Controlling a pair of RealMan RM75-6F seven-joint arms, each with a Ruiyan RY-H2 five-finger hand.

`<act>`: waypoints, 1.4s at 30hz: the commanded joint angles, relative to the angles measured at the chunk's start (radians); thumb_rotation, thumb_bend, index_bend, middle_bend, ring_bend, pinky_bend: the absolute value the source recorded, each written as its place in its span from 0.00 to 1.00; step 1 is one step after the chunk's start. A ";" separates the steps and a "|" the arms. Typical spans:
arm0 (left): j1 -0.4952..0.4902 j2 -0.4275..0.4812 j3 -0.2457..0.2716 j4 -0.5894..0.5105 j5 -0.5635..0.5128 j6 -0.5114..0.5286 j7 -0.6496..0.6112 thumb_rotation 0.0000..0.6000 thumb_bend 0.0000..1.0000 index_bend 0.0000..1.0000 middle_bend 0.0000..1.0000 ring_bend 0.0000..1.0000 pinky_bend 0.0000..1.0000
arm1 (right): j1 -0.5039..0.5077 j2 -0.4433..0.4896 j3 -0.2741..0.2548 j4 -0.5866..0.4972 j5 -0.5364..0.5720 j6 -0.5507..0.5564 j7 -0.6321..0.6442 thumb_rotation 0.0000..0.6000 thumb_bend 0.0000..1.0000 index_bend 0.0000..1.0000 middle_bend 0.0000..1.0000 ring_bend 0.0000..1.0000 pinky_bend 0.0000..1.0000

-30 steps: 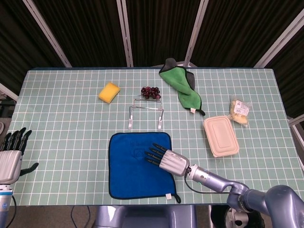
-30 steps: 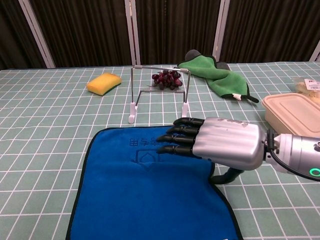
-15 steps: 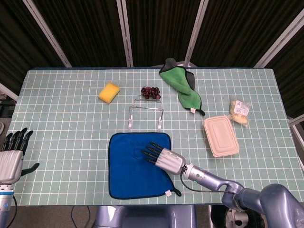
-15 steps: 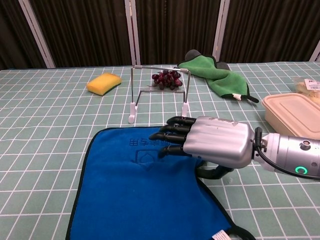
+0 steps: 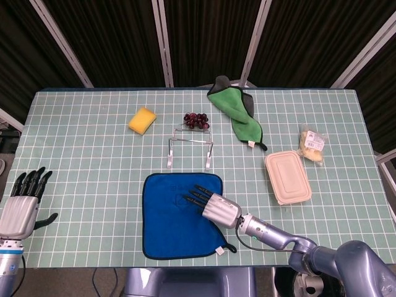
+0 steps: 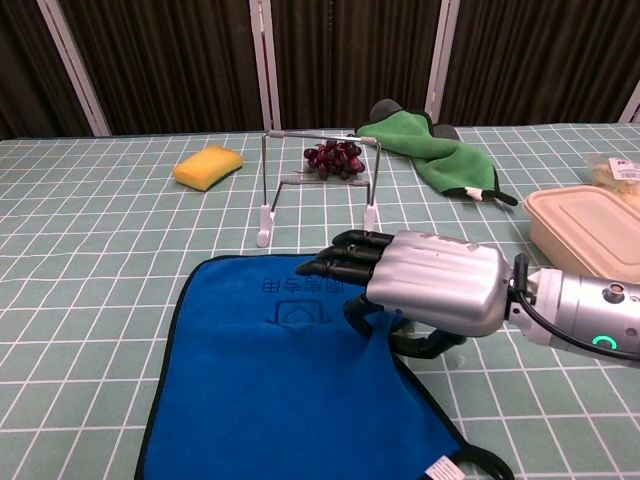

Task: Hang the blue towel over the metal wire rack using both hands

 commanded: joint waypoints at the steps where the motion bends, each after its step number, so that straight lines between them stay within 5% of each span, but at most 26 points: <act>1: -0.059 -0.017 0.042 0.027 0.105 -0.059 0.020 1.00 0.00 0.15 0.00 0.00 0.00 | 0.001 0.002 0.000 -0.008 0.004 0.001 0.002 1.00 0.49 0.59 0.00 0.00 0.00; 9: -0.275 -0.124 0.077 0.166 0.349 -0.205 -0.026 1.00 0.06 0.41 0.00 0.00 0.00 | 0.002 0.017 0.002 -0.062 0.013 0.007 -0.012 1.00 0.49 0.60 0.00 0.00 0.00; 21: -0.392 -0.309 0.072 0.369 0.363 -0.264 -0.066 1.00 0.16 0.42 0.00 0.00 0.00 | 0.009 0.023 0.011 -0.098 0.038 -0.020 -0.028 1.00 0.49 0.60 0.00 0.00 0.00; 42: -0.478 -0.425 0.103 0.451 0.316 -0.339 -0.055 1.00 0.19 0.42 0.00 0.00 0.00 | 0.011 0.020 0.004 -0.093 0.047 -0.026 -0.017 1.00 0.49 0.60 0.00 0.00 0.00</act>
